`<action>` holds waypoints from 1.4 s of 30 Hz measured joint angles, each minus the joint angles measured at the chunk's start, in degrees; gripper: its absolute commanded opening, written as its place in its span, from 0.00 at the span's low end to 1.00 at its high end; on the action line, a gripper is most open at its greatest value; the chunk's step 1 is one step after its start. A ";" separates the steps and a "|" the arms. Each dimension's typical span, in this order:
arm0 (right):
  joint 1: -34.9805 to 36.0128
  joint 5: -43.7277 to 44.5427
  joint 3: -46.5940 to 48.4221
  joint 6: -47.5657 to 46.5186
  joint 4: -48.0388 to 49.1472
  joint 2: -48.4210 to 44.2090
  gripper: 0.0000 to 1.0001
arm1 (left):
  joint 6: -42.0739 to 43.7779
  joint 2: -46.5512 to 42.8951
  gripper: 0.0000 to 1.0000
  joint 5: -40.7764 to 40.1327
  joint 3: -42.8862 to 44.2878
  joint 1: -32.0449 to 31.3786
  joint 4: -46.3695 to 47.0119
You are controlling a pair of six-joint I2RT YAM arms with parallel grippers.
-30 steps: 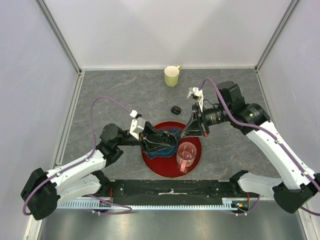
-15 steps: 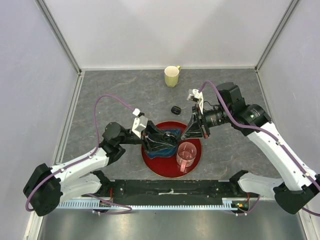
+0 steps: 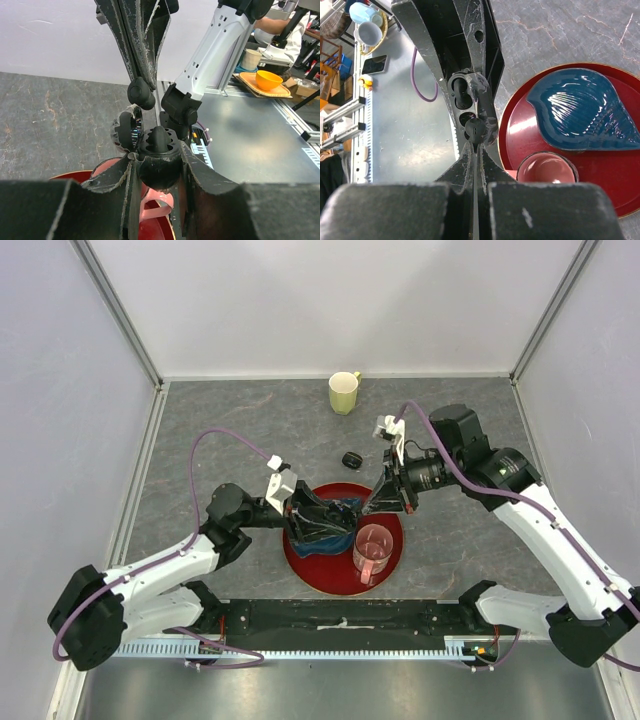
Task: Insert the wireless bluetooth earbuds into the charging case
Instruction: Place the earbud in the charging case.
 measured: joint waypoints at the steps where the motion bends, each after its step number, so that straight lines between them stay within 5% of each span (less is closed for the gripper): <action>1: 0.00 0.15 0.00 0.11 0.07 0.07 0.00 | -0.09 0.04 0.02 0.00 0.00 0.09 0.00; 21: 0.26 1.77 1.88 3.41 5.44 -0.15 0.00 | -0.26 0.04 0.02 -1.53 -0.24 0.13 1.33; 42: 0.26 -1.03 2.01 -3.21 -1.88 -0.50 0.00 | -0.28 0.02 0.02 -2.95 -0.37 0.13 1.36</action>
